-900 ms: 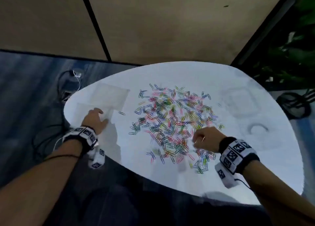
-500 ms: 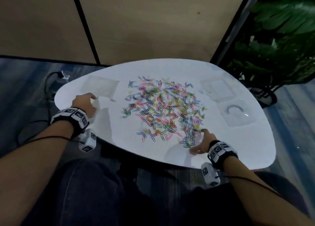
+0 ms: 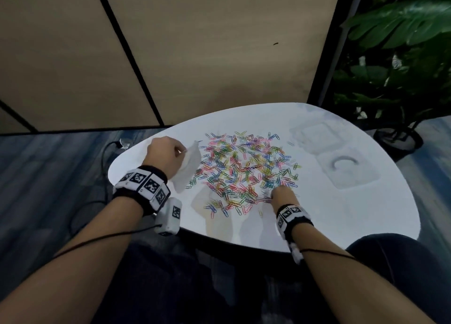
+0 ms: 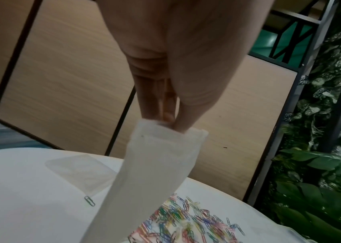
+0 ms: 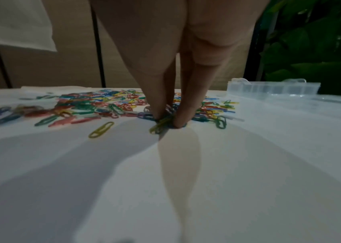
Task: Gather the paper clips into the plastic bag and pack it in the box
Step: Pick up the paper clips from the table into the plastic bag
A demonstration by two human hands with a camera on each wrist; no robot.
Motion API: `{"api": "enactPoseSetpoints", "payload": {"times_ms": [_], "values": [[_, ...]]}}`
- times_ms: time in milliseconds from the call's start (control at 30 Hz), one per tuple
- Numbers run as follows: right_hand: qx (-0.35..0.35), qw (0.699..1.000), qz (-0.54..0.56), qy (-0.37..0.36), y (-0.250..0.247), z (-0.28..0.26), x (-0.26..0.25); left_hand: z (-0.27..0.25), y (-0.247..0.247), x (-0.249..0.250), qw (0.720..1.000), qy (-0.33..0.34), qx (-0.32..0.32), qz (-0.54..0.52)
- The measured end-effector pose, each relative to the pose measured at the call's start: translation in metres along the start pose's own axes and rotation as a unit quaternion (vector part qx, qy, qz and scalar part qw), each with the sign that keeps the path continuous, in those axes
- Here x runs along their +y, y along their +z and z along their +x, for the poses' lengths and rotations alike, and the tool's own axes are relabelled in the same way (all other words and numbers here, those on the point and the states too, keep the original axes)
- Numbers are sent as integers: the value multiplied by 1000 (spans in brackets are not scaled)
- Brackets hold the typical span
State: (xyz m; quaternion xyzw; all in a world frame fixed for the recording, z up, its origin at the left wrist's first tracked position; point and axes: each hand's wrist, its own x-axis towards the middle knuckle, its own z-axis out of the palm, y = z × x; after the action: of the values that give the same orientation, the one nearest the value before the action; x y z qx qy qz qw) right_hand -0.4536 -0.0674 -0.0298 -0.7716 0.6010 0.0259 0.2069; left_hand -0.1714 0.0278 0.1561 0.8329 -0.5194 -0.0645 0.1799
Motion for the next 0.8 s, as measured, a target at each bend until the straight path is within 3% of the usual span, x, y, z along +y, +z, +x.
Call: {"api": "enactPoseSetpoints", "payload": {"times_ms": [133, 200, 333, 433, 567, 633, 700, 800], "values": [[-49, 998, -5, 45, -14, 15, -1, -4, 24, 5, 1000, 4, 8, -25], [-21, 996, 20, 79, -24, 25, 2, -1, 33, 8, 999, 3, 6, -47], [-11, 975, 179, 129, -55, 39, 3, 12, 54, 9, 992, -27, -33, -120], [8, 904, 418, 87, -90, 39, -18, 19, 65, 16, 986, -32, -60, -154], [-23, 761, 648, -8, -131, 17, -66, 28, 74, 35, 985, 3, -76, -154], [-48, 734, 676, -39, -135, 9, -82, 30, 78, 45, 983, 11, -77, -164], [-65, 725, 684, -47, -126, 8, -91, 31, 80, 54, 981, 19, -78, -175], [-70, 757, 648, -54, -109, 14, -101, 33, 80, 63, 978, 39, -77, -189]]}}
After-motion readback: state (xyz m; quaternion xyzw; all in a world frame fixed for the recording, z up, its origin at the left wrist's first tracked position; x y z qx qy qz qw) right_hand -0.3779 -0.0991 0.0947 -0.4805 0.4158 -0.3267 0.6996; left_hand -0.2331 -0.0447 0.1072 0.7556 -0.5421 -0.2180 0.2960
